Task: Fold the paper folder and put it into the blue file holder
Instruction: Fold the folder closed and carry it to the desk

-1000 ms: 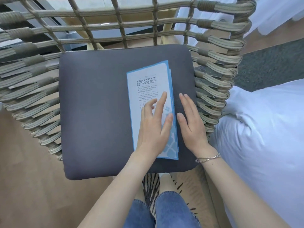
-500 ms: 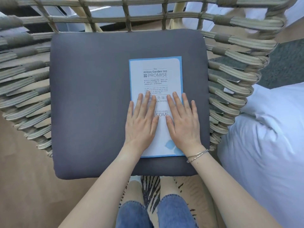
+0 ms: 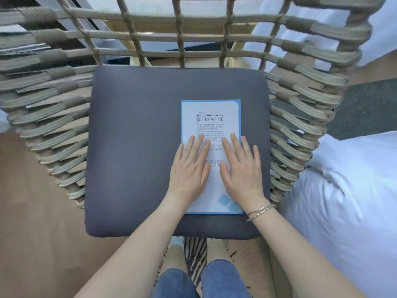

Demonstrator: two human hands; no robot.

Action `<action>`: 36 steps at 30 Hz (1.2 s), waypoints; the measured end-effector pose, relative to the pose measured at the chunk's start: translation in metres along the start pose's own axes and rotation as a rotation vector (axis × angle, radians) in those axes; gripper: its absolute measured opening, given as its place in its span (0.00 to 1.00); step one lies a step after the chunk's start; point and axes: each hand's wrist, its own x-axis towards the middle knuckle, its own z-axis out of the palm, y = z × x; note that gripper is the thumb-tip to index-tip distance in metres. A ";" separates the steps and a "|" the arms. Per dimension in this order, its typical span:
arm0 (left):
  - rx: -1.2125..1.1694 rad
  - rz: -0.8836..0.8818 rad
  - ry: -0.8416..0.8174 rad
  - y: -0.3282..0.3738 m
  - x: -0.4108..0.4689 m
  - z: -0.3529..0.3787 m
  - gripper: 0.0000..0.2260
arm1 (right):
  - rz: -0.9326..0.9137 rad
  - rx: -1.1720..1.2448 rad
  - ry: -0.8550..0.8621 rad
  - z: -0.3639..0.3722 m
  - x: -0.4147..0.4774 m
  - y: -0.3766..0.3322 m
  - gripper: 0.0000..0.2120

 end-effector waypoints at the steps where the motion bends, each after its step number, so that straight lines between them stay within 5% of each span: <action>1: 0.005 0.015 0.017 -0.001 0.004 -0.008 0.24 | -0.007 0.009 0.028 -0.008 0.006 -0.003 0.28; 13: 0.078 0.027 0.053 -0.033 0.088 0.003 0.24 | -0.055 -0.009 0.027 0.018 0.110 -0.025 0.25; 36: 0.088 0.096 0.064 -0.075 0.084 0.011 0.26 | -0.095 -0.076 0.085 0.027 0.104 0.024 0.29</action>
